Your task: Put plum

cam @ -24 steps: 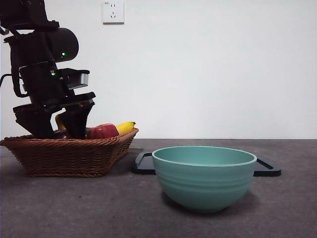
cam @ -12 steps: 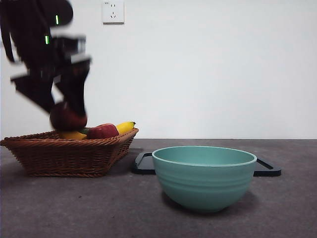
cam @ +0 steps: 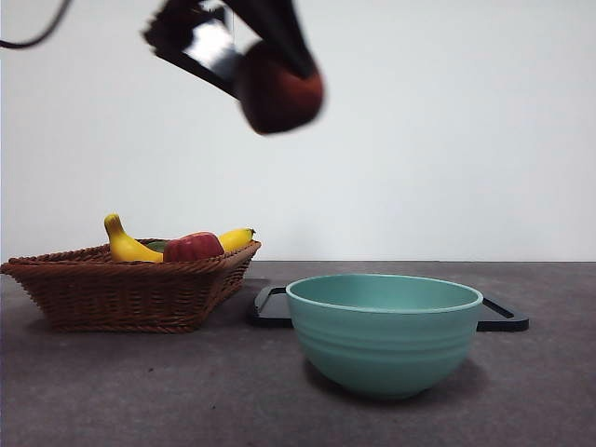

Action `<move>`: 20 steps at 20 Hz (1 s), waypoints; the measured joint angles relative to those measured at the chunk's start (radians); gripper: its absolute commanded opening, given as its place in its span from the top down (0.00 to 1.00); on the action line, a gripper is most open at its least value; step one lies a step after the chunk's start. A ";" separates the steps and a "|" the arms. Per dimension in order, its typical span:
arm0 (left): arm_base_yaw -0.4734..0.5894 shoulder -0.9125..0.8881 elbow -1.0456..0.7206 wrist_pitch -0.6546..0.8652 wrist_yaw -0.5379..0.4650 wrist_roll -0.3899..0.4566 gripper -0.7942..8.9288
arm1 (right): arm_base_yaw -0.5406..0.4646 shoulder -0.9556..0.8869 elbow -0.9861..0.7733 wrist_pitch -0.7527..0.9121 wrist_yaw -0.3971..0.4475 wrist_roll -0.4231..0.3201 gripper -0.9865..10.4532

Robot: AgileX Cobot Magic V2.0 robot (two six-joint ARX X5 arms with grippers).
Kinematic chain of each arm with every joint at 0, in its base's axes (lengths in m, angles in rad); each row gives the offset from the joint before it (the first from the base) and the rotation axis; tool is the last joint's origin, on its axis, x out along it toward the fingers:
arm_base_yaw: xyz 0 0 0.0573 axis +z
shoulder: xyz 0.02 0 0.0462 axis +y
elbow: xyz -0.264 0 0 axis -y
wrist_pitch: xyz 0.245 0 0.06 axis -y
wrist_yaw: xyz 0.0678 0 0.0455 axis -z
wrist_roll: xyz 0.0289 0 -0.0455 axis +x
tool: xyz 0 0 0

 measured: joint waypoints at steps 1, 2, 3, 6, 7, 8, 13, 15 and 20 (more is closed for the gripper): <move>-0.027 0.030 0.000 0.016 -0.002 0.000 0.70 | 0.000 0.000 0.000 0.000 0.000 0.000 0.54; -0.050 0.062 0.000 0.025 -0.002 0.000 0.70 | 0.000 0.000 0.000 0.000 0.000 0.000 0.54; -0.067 0.093 0.000 0.032 -0.003 0.000 0.70 | 0.000 0.000 0.000 0.000 0.000 0.000 0.54; -0.103 0.190 0.000 0.063 -0.005 0.000 0.70 | 0.000 0.000 0.000 0.000 0.000 0.000 0.54; -0.114 0.222 0.000 0.080 -0.006 0.000 0.70 | 0.000 0.000 0.000 0.000 0.000 0.000 0.54; -0.122 0.246 0.000 0.093 -0.007 0.000 0.70 | 0.000 0.000 0.000 0.000 0.000 0.000 0.54; -0.149 0.352 0.000 0.121 -0.084 0.012 0.70 | 0.000 0.000 0.000 0.000 0.000 0.000 0.54; -0.154 0.375 0.000 0.123 -0.101 0.020 0.70 | 0.000 0.000 0.000 0.000 0.000 0.000 0.54; -0.157 0.409 0.000 0.128 -0.102 0.031 0.58 | 0.000 0.000 0.000 0.000 0.000 0.000 0.54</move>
